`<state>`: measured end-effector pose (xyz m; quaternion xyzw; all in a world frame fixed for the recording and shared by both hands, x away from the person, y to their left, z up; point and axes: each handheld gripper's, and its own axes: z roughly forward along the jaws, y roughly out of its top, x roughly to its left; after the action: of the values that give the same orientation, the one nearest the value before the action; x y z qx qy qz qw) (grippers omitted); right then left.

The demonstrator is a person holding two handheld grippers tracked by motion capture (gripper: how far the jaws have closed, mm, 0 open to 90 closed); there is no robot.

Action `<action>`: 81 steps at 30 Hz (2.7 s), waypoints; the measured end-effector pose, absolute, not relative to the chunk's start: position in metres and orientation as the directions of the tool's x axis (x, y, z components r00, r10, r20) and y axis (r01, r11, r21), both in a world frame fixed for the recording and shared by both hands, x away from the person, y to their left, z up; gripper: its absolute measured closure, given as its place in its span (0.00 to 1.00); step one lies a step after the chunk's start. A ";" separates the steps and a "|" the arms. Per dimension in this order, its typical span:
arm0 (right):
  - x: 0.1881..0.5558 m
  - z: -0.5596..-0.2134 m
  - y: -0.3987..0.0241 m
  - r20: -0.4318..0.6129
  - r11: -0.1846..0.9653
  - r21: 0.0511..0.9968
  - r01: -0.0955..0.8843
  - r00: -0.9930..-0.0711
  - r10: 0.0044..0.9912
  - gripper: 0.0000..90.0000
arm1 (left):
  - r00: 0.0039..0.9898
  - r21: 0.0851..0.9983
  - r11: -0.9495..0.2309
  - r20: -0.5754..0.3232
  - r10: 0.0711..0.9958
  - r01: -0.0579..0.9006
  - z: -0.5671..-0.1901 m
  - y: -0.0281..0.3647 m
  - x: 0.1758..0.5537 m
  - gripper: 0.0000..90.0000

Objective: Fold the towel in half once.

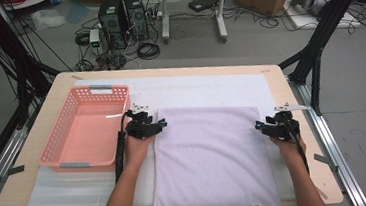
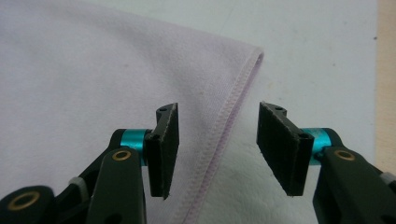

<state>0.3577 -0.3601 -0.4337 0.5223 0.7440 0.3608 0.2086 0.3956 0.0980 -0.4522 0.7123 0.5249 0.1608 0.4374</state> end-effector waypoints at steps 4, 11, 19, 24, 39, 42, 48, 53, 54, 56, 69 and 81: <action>0.366 -0.441 -0.357 0.069 0.196 0.737 0.646 -0.361 0.930 0.55 | 0.429 0.789 -0.124 -0.189 0.883 0.602 -0.451 0.094 0.398 0.44; 0.367 -0.443 -0.351 0.074 0.221 0.717 0.661 -0.387 0.919 0.81 | 0.485 0.793 -0.259 -0.052 0.873 0.552 -0.450 0.076 0.394 0.66; 0.365 -0.442 -0.349 0.080 0.228 0.720 0.655 -0.405 0.911 0.96 | 0.466 0.801 -0.228 -0.070 0.882 0.553 -0.445 0.076 0.396 0.95; 0.366 -0.433 -0.350 0.028 0.232 0.779 0.582 -0.402 0.915 0.97 | 0.414 0.822 -0.126 -0.142 0.899 0.555 -0.437 0.079 0.404 0.96; 0.411 -0.396 -0.357 0.035 0.169 0.868 0.467 -0.398 0.917 0.97 | 0.373 0.889 -0.026 -0.166 0.913 0.457 -0.394 0.086 0.444 0.96; 0.421 -0.391 -0.356 0.038 0.165 0.868 0.469 -0.394 0.918 0.97 | 0.376 0.894 -0.033 -0.154 0.914 0.446 -0.390 0.085 0.450 0.96; 0.438 -0.399 -0.347 0.052 0.153 0.837 0.526 -0.355 0.934 0.78 | 0.380 0.864 -0.009 -0.212 0.900 0.504 -0.408 0.085 0.457 0.70; 0.433 -0.402 -0.349 0.072 0.141 0.828 0.542 -0.353 0.933 0.75 | 0.436 0.868 -0.046 -0.201 0.877 0.494 -0.415 0.081 0.448 0.63; 0.430 -0.401 -0.350 0.078 0.135 0.830 0.541 -0.353 0.932 0.75 | 0.440 0.867 -0.050 -0.202 0.875 0.496 -0.416 0.081 0.447 0.62; 0.426 -0.400 -0.350 0.065 0.151 0.830 0.536 -0.361 0.930 0.73 | 0.449 0.863 -0.055 -0.205 0.869 0.502 -0.418 0.080 0.443 0.60; 0.374 -0.403 -0.364 0.067 0.173 0.820 0.545 -0.393 0.917 0.63 | 0.564 0.901 -0.055 -0.221 0.795 0.431 -0.423 0.081 0.393 0.47; 0.324 -0.424 -0.366 0.058 0.205 0.809 0.551 -0.422 0.905 0.58 | 0.641 0.901 -0.094 -0.225 0.734 0.424 -0.423 0.089 0.358 0.47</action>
<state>0.3237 -0.3655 -0.4243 0.4894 0.7435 0.3978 0.2225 0.3579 0.0890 -0.4231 0.7255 0.3990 0.1432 0.5422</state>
